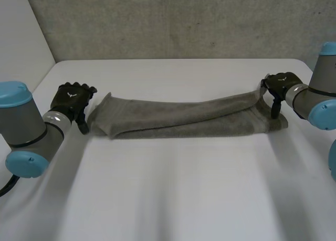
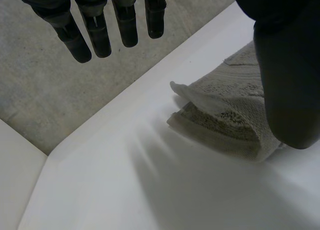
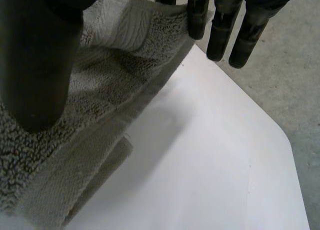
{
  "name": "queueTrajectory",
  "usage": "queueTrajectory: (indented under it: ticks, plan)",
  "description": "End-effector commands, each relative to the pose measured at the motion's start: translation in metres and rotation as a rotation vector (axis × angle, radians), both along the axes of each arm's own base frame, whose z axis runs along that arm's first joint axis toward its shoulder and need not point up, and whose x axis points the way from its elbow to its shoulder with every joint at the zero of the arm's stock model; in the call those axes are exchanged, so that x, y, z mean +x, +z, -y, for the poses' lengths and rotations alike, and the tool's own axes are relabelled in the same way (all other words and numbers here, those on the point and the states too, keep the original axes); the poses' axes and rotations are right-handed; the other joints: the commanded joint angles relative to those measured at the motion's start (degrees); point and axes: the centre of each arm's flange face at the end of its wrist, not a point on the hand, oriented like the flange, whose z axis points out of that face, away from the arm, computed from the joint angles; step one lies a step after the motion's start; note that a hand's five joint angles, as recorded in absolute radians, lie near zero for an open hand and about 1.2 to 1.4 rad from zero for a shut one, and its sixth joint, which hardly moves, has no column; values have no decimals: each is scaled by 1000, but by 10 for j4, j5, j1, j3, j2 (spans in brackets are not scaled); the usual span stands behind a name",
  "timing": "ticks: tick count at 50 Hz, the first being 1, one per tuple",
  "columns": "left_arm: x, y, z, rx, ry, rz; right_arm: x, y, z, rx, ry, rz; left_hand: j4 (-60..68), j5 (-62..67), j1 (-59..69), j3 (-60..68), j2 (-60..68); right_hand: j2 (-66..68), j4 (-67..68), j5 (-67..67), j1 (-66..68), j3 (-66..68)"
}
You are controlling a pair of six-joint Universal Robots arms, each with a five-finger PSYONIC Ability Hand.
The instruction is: Fold the towel.
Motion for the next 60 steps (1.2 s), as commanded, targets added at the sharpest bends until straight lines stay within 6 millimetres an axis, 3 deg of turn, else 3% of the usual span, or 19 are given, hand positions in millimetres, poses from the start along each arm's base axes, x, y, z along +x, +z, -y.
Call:
queueTrajectory:
  ticks: [1, 7, 12, 14, 20, 24, 29, 31, 39, 45, 50, 60]
  plan:
    - [-1, -5, 0, 10, -3, 2, -2, 3, -4, 32, -7, 2, -15, -102, -18, -7, -14, -37, -39, -30, -37, -37]
    - [-3, -10, -2, 22, -9, 4, -2, 12, -6, 39, -20, 40, 19, -68, 16, 27, 19, -37, -39, -30, -37, -37]
    - [-4, -12, -2, 27, -11, 4, -14, 35, 1, 6, -100, 197, 51, -36, 48, 59, 51, -37, -39, -30, -37, -37]
    - [-5, -12, -3, 29, -13, 4, -29, 53, 8, -21, -149, 328, 76, -11, 73, 84, 77, -37, -39, -30, -37, -37]
    - [-7, -12, -5, 30, -19, 4, -30, 74, 6, -3, -70, 475, 76, -11, 73, 84, 77, -37, -39, -30, -37, -37]
    - [-8, -12, -5, 29, -20, 3, -35, 78, 6, -5, -58, 478, 76, -11, 73, 84, 77, -37, -39, -30, -37, -37]
    - [-8, -11, -4, 23, -20, 2, -35, 61, -1, 49, -73, 386, 75, -13, 72, 82, 75, -37, -39, -30, -37, -37]
    - [-8, -12, -4, 26, -20, 2, -39, 43, -11, 105, -91, 273, 73, -14, 70, 80, 73, -37, -39, -30, -37, -37]
    - [-8, -16, -8, 39, -28, 5, -47, 13, -38, 190, -64, 80, 121, 34, 119, 129, 122, -37, -39, -30, -37, -37]
    - [-11, -19, -11, 51, -64, -1, -48, 9, -53, 168, -45, 45, 197, 110, 194, 205, 198, -37, -39, -30, -37, -37]
    - [-15, -24, -14, 67, -95, -6, -43, -9, -67, 147, 0, 8, 243, 155, 240, 250, 243, -37, -39, -30, -37, -37]
    - [-23, -25, -20, 72, -119, -9, -39, -20, -64, 76, 18, 18, 322, 234, 319, 329, 322, -37, -39, -30, -37, -37]
